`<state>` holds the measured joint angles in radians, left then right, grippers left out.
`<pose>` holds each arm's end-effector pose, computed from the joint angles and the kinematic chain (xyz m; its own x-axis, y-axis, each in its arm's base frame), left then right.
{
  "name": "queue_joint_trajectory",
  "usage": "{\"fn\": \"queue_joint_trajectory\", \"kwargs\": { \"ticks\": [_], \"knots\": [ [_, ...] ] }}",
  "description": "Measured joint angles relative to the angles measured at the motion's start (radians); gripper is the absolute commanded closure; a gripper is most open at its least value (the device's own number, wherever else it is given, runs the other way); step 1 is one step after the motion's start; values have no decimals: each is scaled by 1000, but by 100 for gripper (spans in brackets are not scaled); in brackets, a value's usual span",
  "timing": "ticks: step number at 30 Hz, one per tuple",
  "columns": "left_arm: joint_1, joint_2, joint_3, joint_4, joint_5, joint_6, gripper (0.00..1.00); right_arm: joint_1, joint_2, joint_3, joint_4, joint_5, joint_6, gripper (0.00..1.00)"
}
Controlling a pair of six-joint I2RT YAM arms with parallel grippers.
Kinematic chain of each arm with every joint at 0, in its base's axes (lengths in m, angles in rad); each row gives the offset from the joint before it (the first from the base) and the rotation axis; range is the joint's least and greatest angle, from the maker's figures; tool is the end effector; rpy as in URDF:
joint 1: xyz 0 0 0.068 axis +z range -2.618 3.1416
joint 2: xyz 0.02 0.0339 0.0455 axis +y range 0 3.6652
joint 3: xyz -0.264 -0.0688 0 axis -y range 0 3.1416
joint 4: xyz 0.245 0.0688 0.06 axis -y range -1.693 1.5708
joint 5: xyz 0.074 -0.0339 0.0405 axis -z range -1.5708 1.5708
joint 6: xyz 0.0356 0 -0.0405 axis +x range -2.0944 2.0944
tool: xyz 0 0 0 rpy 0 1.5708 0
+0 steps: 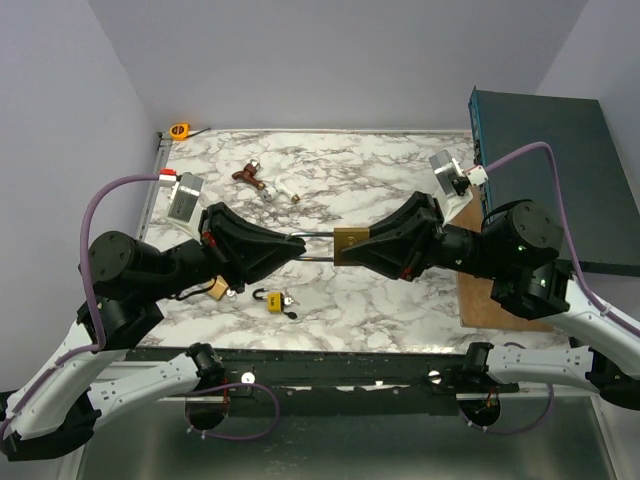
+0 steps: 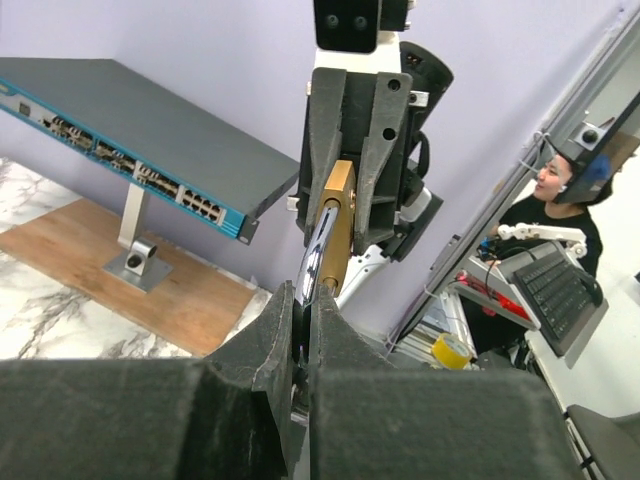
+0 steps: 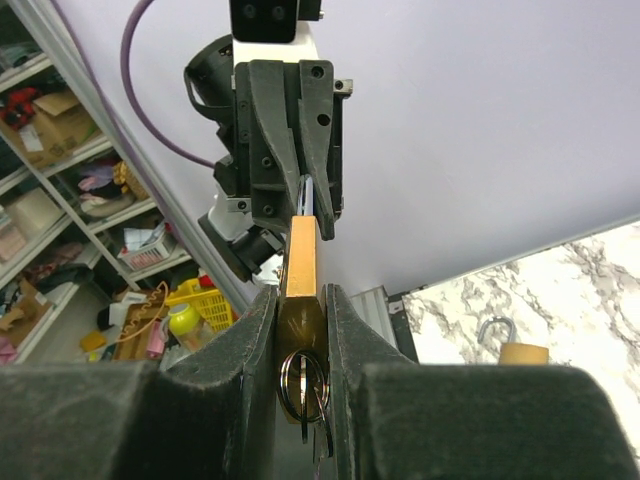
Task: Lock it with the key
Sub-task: Lock the lock.
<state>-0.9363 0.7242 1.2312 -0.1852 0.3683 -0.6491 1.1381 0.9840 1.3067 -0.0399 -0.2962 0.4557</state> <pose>0.0543 -0.0954 0.4937 -0.4272 -0.3709 -0.8246 0.8732 0.0675 -0.4827 0.0706 0.1777 0.4981 -0.3288 0.2920 -0.8981 -0.9367 0.0202 0.3495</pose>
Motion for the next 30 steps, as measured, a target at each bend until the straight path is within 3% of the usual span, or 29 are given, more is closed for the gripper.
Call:
{"fn": "queue_joint_trajectory", "kwargs": {
  "ticks": [11,30],
  "knots": [
    [0,-49,-52,-25,-33,22,100,13,10,2,-44,25,-13,82],
    [-18,-79,-83,-72,-46,36,100,32,95,-14,-140,49,-33,33]
  ]
}}
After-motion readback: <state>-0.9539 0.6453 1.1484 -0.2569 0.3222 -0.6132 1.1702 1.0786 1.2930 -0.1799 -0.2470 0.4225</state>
